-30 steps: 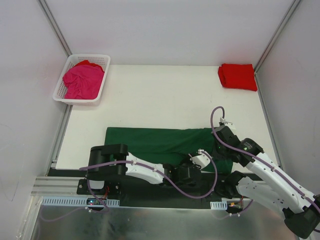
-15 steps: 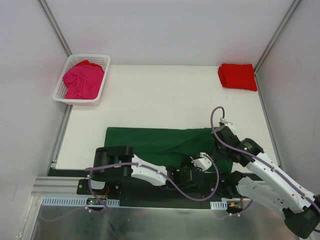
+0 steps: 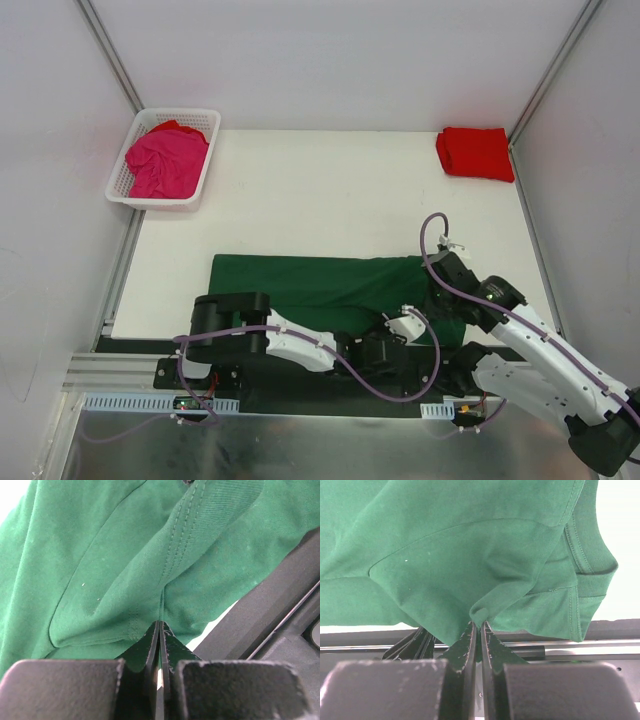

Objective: Fold and stack the t-shirts
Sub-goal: Fold the other side of the tshirt into a rectangle

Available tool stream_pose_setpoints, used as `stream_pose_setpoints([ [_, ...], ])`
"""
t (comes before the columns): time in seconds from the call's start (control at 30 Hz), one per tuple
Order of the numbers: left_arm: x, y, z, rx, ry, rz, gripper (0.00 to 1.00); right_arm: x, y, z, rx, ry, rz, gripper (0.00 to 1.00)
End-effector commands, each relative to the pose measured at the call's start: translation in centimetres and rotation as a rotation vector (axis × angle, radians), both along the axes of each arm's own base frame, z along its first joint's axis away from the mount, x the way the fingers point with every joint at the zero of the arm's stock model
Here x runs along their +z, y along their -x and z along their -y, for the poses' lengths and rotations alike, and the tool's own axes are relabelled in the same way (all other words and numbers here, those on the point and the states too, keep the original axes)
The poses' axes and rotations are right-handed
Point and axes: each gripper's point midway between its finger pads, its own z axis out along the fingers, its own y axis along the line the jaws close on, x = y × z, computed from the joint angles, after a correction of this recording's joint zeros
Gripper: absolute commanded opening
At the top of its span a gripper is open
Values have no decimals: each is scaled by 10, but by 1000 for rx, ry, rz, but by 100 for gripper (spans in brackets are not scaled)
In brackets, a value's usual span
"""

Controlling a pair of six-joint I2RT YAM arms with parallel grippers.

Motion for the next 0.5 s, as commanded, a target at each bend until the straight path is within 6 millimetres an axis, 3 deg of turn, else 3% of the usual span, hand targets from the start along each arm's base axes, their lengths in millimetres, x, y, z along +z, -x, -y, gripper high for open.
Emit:
stream_pose_setpoints([
  [0.0, 15, 3, 12, -2, 53, 8, 0, 3, -2, 1, 4, 14, 7, 4],
  [0.47, 51, -5, -2, 7, 82, 67, 0, 3, -3, -1, 3, 11, 7, 4],
])
